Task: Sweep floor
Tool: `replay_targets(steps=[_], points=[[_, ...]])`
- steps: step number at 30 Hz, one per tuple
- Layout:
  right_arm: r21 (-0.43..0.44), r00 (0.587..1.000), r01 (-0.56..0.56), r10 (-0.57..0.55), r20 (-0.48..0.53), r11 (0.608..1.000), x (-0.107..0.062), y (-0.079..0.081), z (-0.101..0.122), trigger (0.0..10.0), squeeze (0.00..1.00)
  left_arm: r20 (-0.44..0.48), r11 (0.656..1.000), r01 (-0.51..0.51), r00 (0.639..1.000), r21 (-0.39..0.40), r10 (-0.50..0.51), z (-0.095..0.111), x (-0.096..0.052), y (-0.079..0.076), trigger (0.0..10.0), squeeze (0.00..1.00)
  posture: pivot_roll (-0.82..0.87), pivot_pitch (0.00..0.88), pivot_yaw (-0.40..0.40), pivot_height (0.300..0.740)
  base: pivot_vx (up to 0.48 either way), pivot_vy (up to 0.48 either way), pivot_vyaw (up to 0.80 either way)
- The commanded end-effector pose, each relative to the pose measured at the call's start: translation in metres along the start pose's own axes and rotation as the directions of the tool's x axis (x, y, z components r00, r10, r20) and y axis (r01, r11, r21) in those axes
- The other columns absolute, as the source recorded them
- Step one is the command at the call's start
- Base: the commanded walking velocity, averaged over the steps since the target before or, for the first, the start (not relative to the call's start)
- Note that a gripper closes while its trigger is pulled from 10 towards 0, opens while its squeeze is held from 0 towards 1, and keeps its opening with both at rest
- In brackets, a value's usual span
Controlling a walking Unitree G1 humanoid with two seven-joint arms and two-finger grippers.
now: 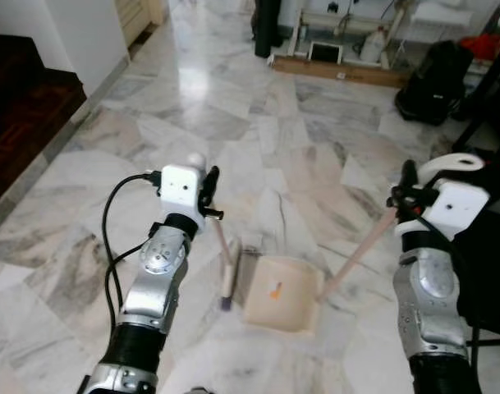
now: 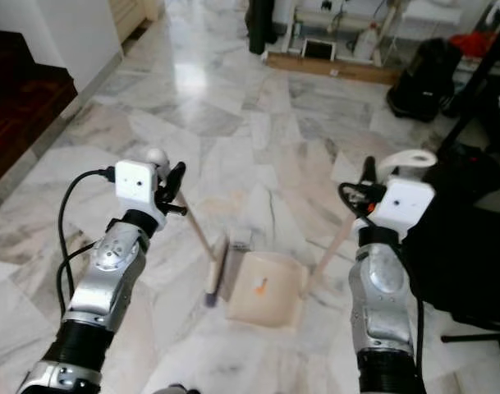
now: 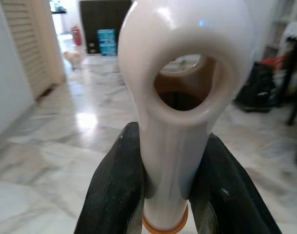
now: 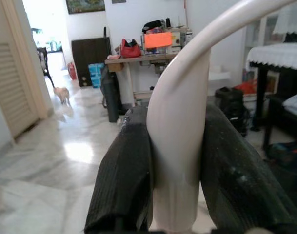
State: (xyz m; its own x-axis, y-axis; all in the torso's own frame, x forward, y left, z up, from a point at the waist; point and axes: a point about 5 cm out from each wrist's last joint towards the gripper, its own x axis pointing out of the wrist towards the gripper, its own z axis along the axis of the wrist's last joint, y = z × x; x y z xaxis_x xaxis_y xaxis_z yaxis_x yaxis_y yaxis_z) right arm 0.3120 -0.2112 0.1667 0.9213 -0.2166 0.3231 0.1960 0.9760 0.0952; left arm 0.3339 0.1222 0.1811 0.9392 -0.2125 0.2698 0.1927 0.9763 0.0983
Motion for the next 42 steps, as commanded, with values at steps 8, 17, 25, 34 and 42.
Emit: replay_targets(steps=[8, 17, 25, 34, 42], points=[[0.004, 0.999, 0.012, -0.012, 0.043, 1.0, 0.0004, -0.0039, 0.0075, 10.0, 0.0, 0.061, 1.0, 0.016, 0.998, -0.002, -0.016, 0.0117, 0.0028, -0.0046, 10.0, 0.0, 0.09, 0.119, -0.02, 0.74, 0.428, 0.0, 0.0], [0.007, 0.999, 0.001, -0.002, 0.045, 1.0, 0.0003, -0.0017, 0.0074, 10.0, 0.0, 0.064, 1.0, 0.016, 0.998, 0.001, -0.016, 0.0119, 0.0027, -0.0046, 10.0, 0.0, 0.09, 0.106, -0.017, 0.74, 0.428, 0.0, 0.0], [0.002, 0.999, 0.006, -0.006, 0.049, 1.0, 0.0015, -0.0034, 0.0083, 10.0, 0.0, 0.066, 1.0, 0.022, 0.998, -0.001, -0.022, 0.012, 0.004, -0.005, 10.0, 0.0, 0.09, 0.105, -0.015, 0.74, 0.428, 0.0, 0.0], [0.009, 0.999, 0.01, -0.01, 0.044, 1.0, 0.0014, -0.0039, 0.0073, 10.0, 0.0, 0.064, 1.0, 0.021, 0.998, 0.001, -0.021, 0.0123, 0.0046, -0.0054, 10.0, 0.0, 0.09, 0.12, -0.018, 0.74, 0.427, 0.0, 0.0], [0.009, 0.999, 0.007, -0.007, 0.043, 1.0, 0.0019, -0.003, 0.0072, 10.0, 0.0, 0.065, 1.0, 0.018, 0.998, -0.002, -0.018, 0.0124, 0.0049, -0.005, 10.0, 0.0, 0.09, 0.129, -0.02, 0.74, 0.422, 0.0, 0.0]])
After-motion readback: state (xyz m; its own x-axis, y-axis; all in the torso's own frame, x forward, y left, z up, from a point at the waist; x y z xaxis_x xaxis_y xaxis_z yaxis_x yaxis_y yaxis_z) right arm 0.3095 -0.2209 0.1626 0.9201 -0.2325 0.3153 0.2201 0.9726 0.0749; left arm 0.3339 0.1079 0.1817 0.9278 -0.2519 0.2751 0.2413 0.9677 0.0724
